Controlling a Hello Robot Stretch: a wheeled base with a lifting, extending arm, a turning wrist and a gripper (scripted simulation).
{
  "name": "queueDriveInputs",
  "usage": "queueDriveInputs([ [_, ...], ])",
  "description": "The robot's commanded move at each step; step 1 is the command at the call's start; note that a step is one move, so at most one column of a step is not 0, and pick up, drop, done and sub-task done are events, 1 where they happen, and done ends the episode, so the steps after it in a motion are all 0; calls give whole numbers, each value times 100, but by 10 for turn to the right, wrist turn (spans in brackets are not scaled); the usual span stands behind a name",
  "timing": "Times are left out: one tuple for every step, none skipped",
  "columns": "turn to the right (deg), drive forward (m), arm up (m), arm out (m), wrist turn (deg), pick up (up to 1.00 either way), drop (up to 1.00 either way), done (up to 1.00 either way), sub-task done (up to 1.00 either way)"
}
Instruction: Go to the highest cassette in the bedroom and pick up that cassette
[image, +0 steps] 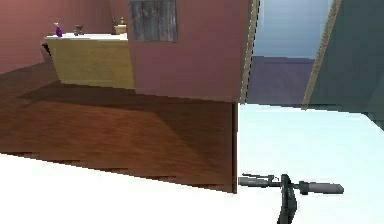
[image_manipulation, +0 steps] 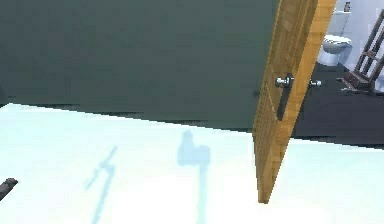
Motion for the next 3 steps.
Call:
queueDriveInputs([
  [450,0,0,0,0,0,0,0,0],
  [450,0,0,0,0,0,0,0,0],
  [450,0,0,0,0,0,0,0,0],
])
